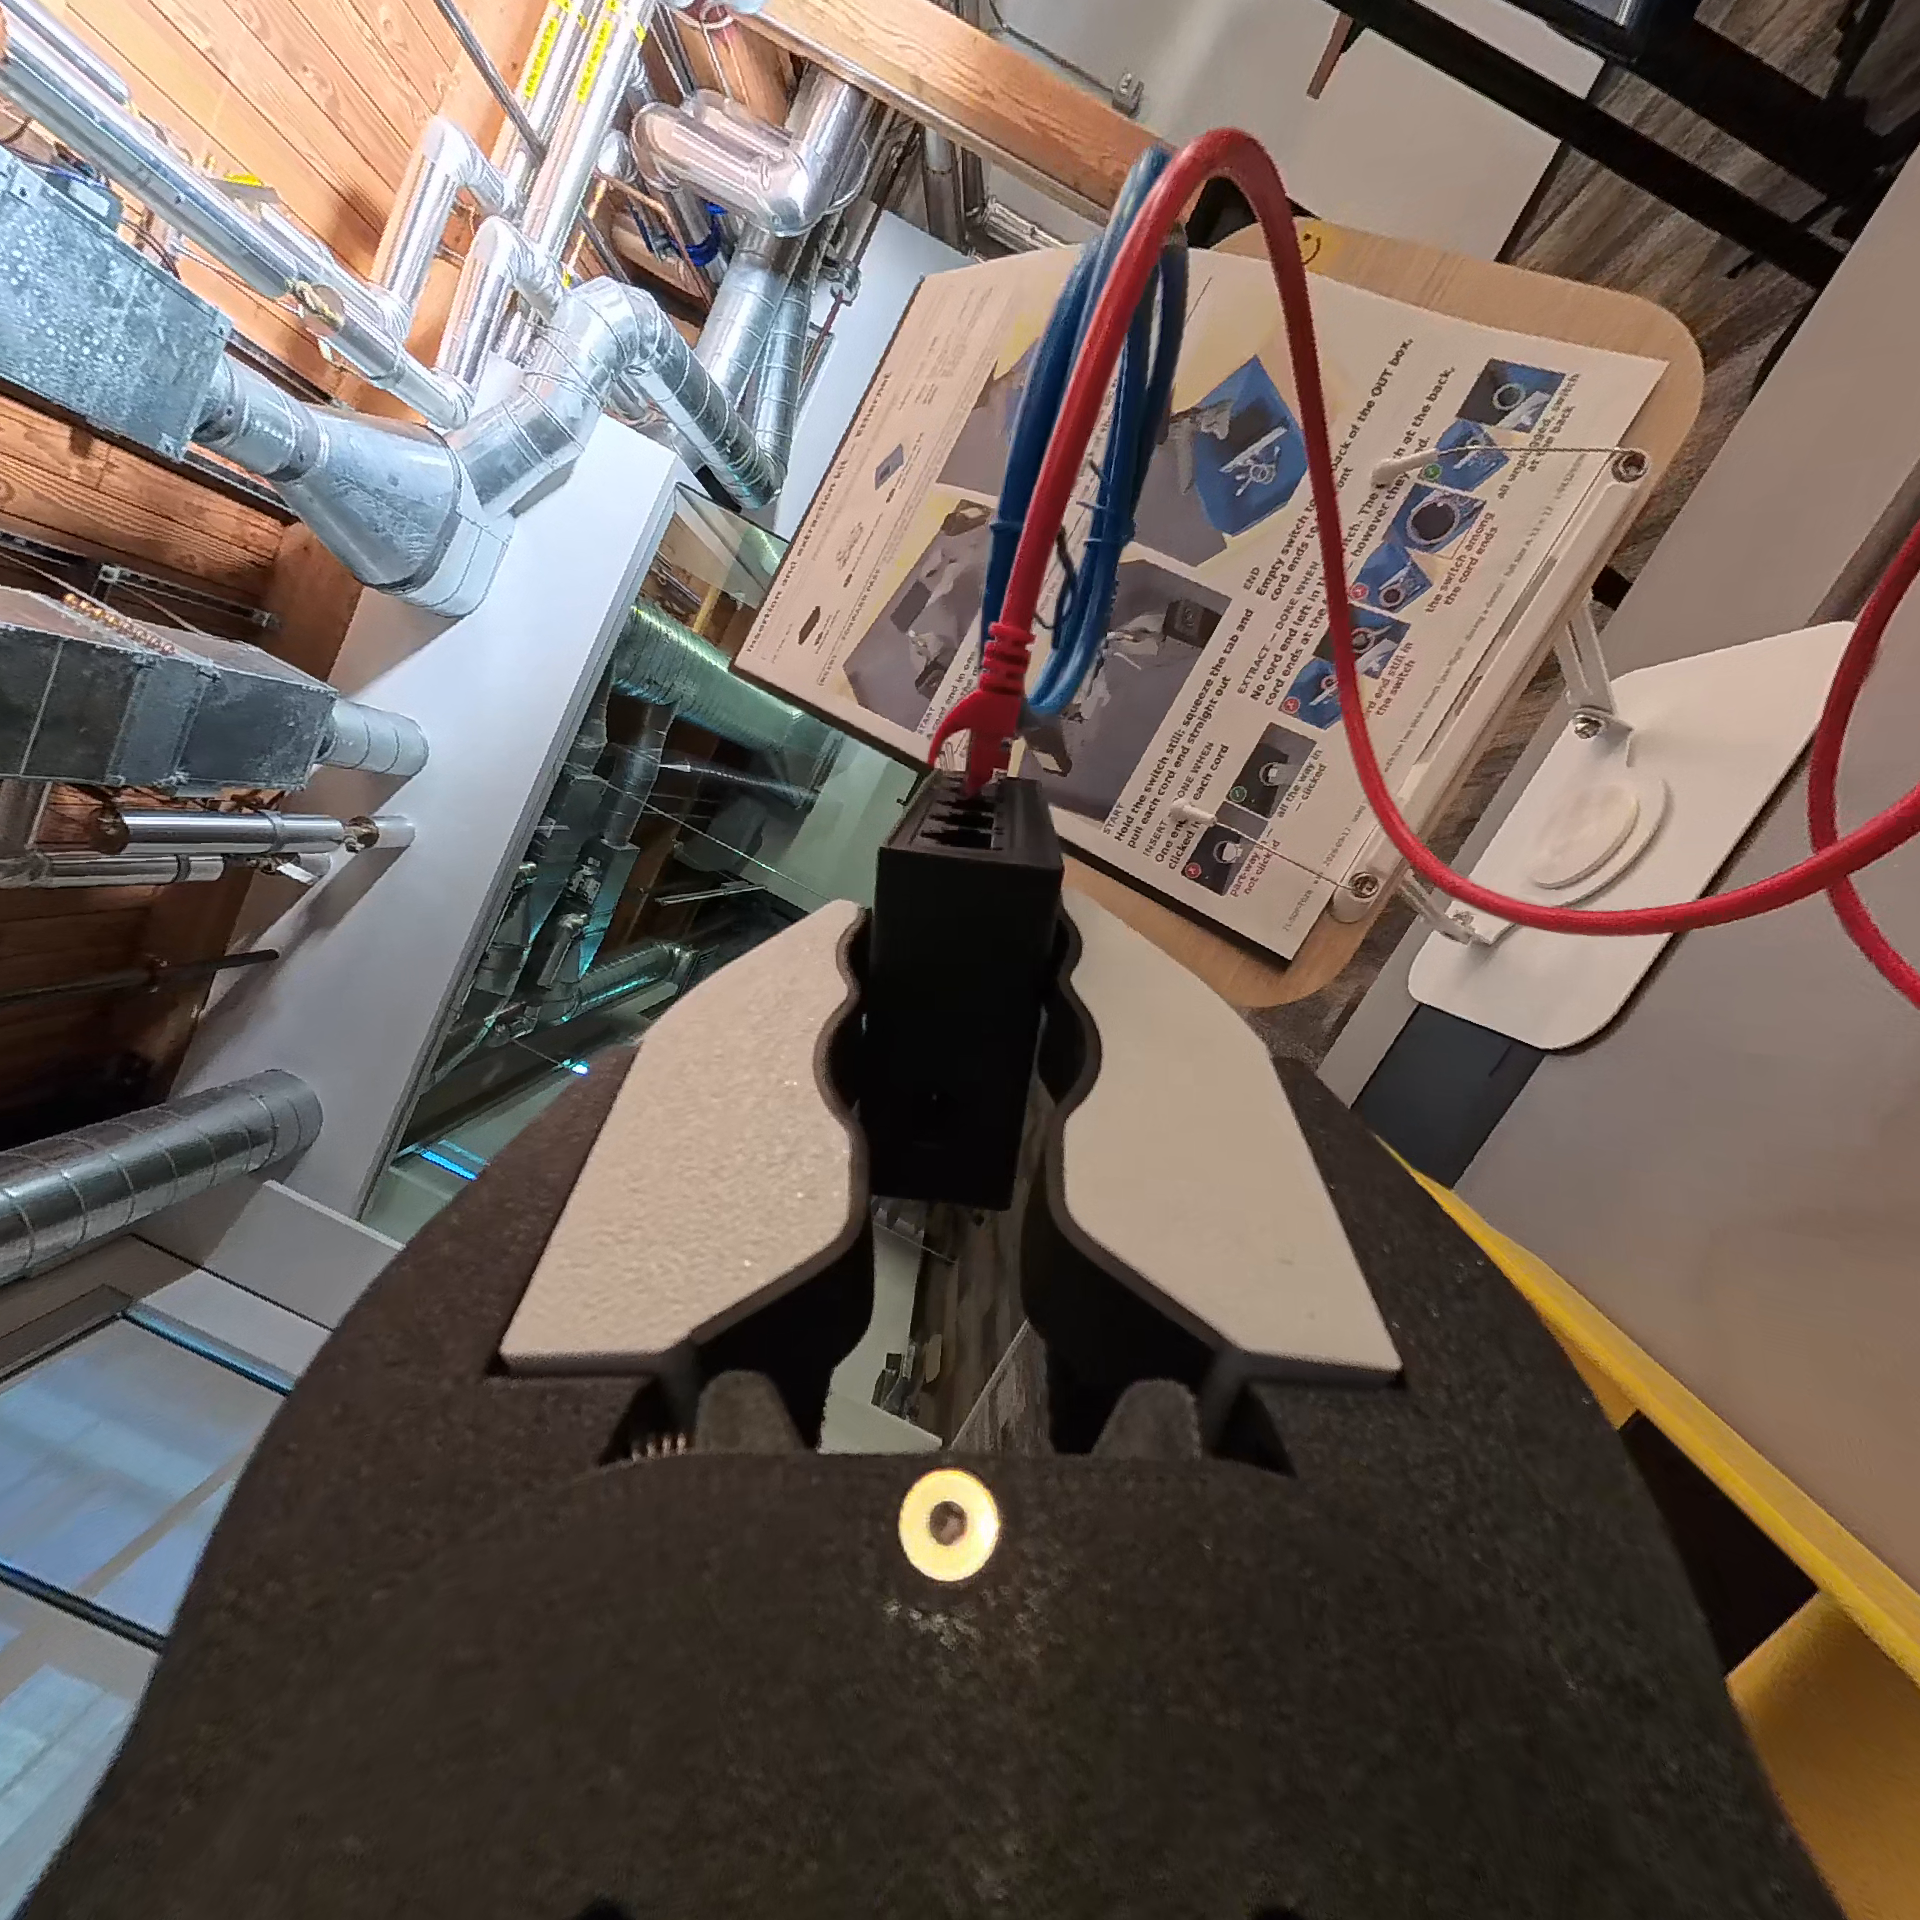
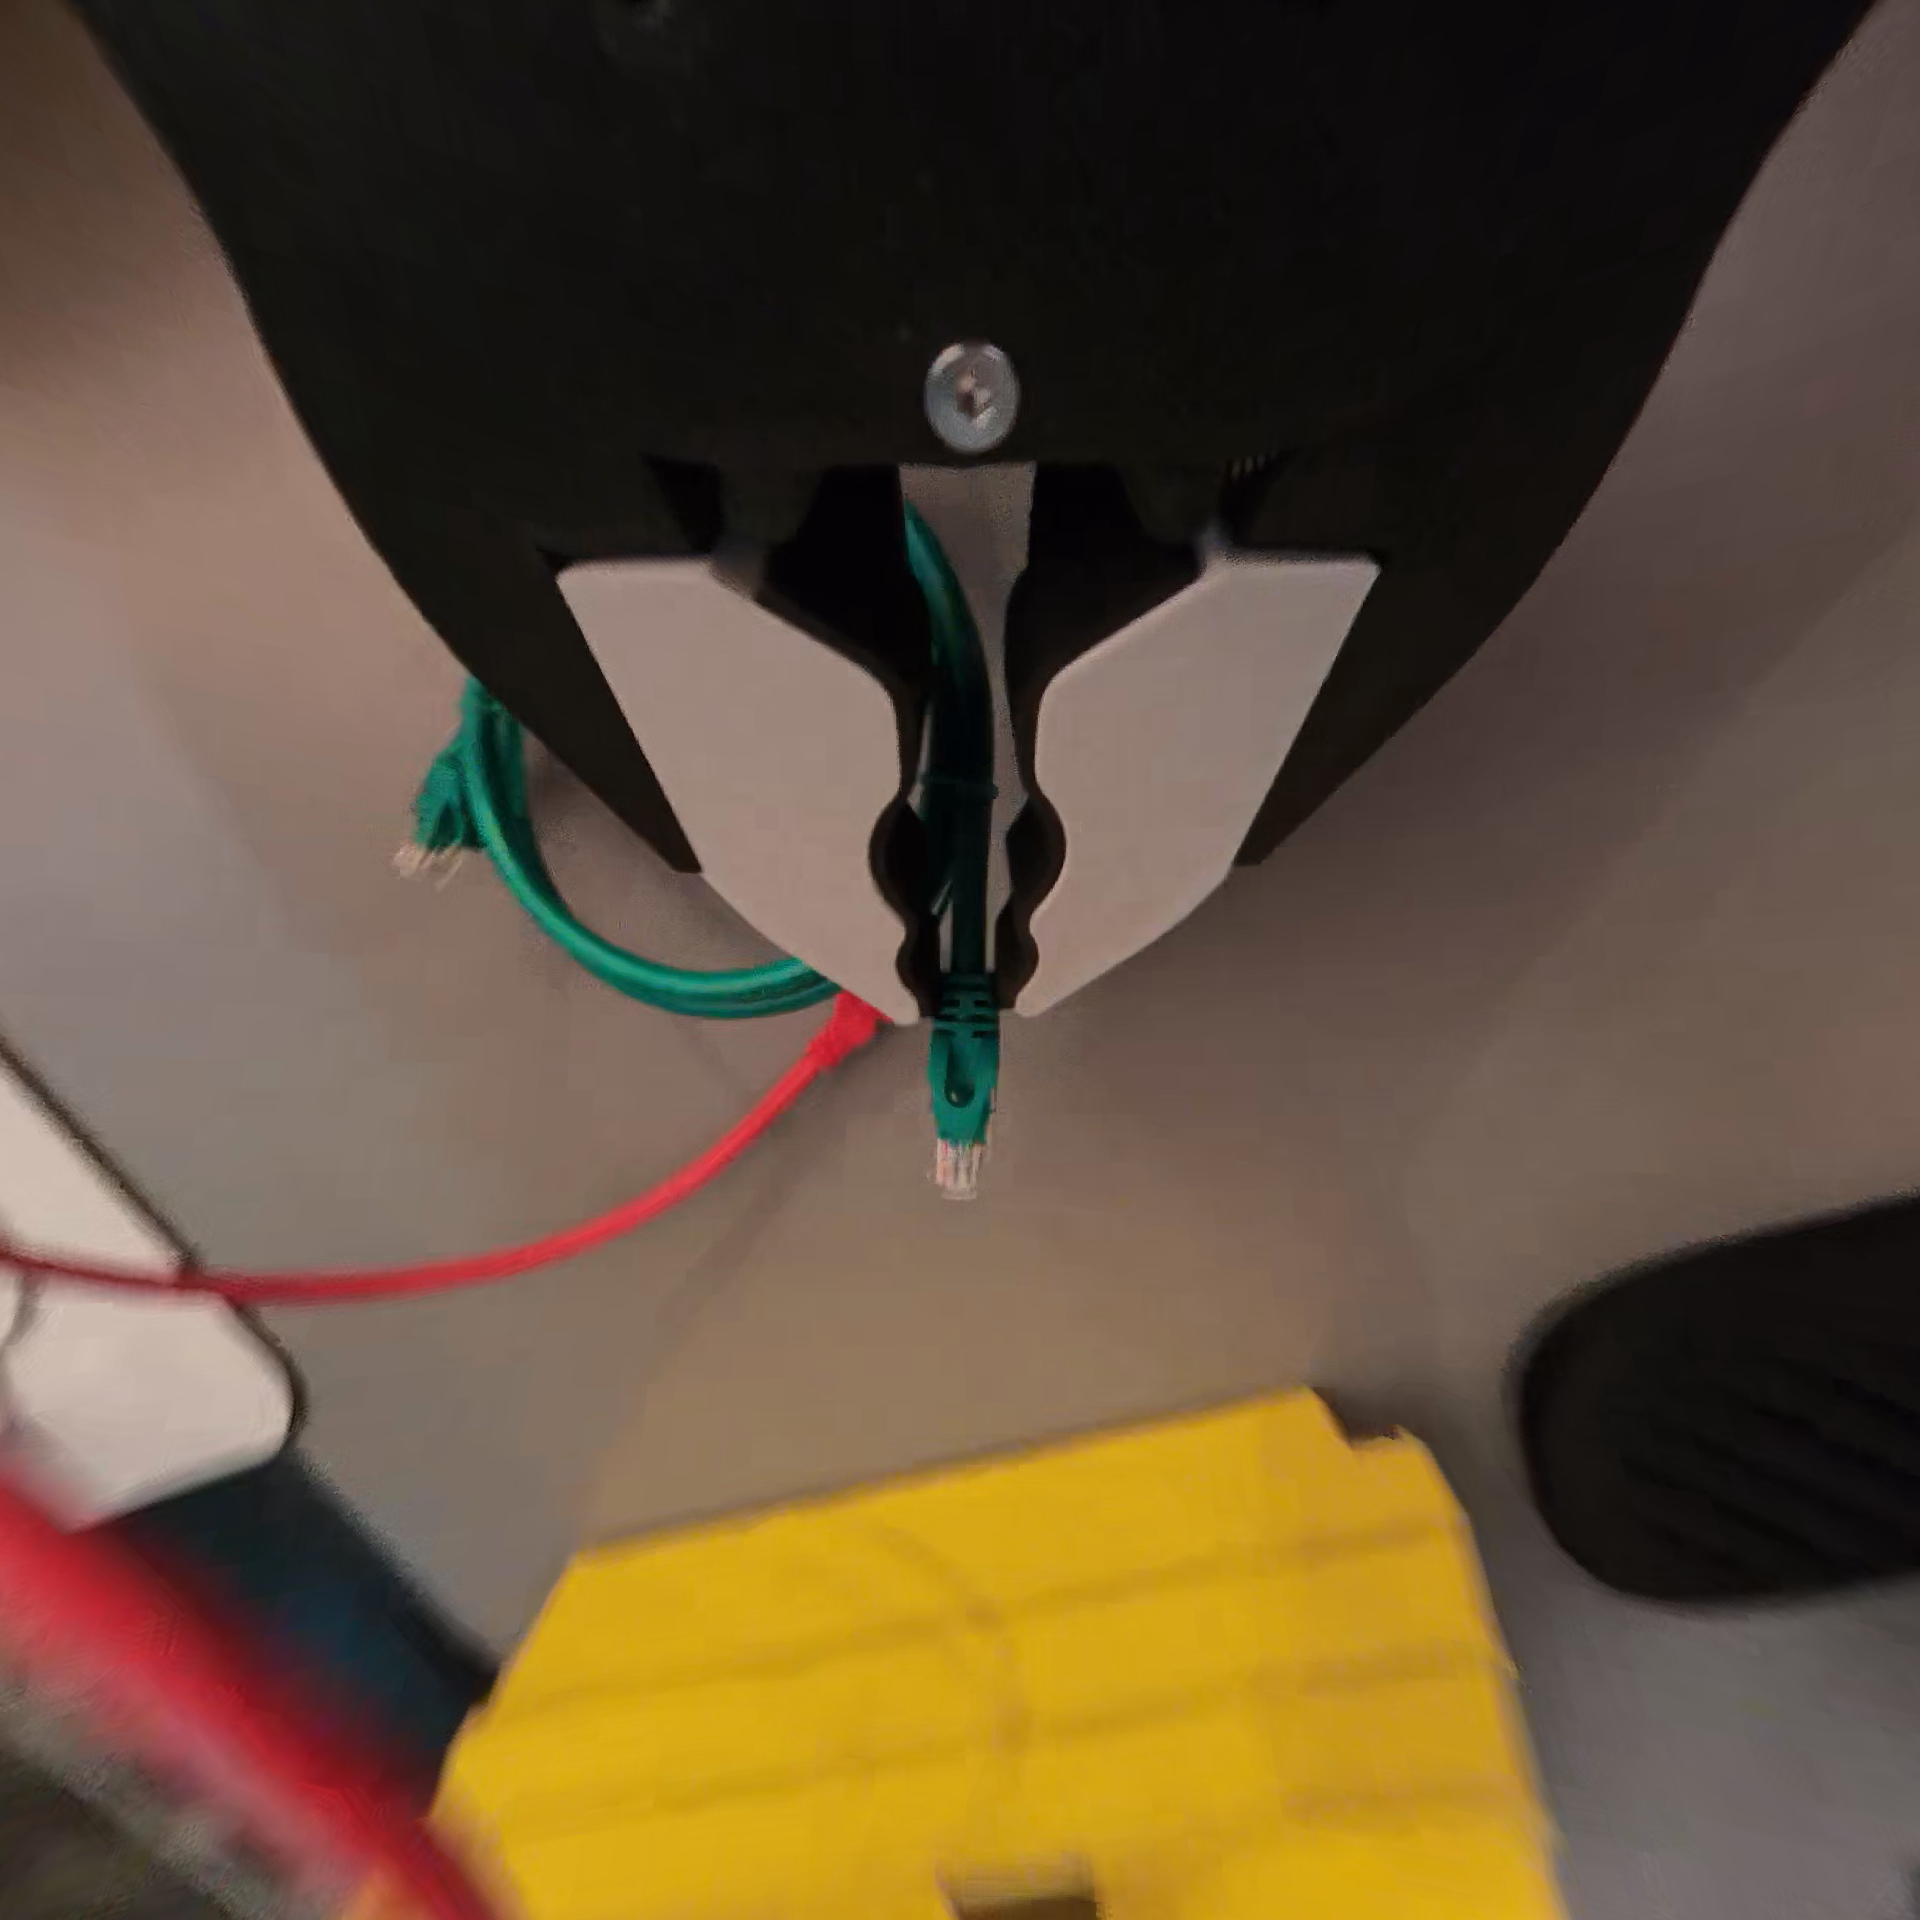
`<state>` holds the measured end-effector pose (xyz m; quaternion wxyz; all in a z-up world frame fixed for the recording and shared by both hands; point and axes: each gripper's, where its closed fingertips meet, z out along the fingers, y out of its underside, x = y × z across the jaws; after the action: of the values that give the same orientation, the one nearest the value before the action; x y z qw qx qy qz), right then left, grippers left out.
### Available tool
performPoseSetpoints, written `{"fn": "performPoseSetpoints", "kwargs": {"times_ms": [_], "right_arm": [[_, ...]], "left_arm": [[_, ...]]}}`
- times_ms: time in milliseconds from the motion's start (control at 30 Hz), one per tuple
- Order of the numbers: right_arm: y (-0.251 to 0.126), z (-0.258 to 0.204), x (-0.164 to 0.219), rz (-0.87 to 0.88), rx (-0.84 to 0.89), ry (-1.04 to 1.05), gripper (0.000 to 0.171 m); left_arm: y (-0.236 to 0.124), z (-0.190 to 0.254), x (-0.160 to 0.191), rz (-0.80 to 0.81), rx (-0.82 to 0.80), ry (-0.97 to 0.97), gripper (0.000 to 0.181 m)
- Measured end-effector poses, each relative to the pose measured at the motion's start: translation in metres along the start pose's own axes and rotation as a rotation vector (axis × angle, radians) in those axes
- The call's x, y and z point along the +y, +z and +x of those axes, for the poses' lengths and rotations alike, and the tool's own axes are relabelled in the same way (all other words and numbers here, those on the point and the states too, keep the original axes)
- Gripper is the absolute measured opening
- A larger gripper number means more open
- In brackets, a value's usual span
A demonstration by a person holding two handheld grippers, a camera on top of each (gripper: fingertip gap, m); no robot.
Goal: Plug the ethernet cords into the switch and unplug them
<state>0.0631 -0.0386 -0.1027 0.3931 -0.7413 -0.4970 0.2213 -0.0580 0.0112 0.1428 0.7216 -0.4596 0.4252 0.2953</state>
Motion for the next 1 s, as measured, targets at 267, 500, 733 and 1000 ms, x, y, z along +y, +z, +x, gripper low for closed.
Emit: {"fn": "performPoseSetpoints", "kwargs": {"times_ms": [267, 500, 733, 1000], "right_arm": [[-0.092, -0.001, -0.067, 0.225, -0.067, -0.148, 0.012], [-0.142, 0.005, -0.111, 0.138, 0.016, -0.16, 0.012], [-0.145, 0.015, -0.11, 0.085, 0.086, -0.134, 0.012], [-0.132, 0.023, -0.1, 0.03, 0.063, -0.093, 0.012]], "left_arm": [[0.008, 0.028, -0.024, 0.065, 0.05, 0.036, 0.03], [0.017, 0.061, -0.038, 0.094, 0.096, 0.114, 0.03], [0.017, 0.096, -0.057, 0.169, 0.171, 0.184, 0.029], [0.012, 0.114, -0.074, 0.22, 0.201, 0.225, 0.029]]}}
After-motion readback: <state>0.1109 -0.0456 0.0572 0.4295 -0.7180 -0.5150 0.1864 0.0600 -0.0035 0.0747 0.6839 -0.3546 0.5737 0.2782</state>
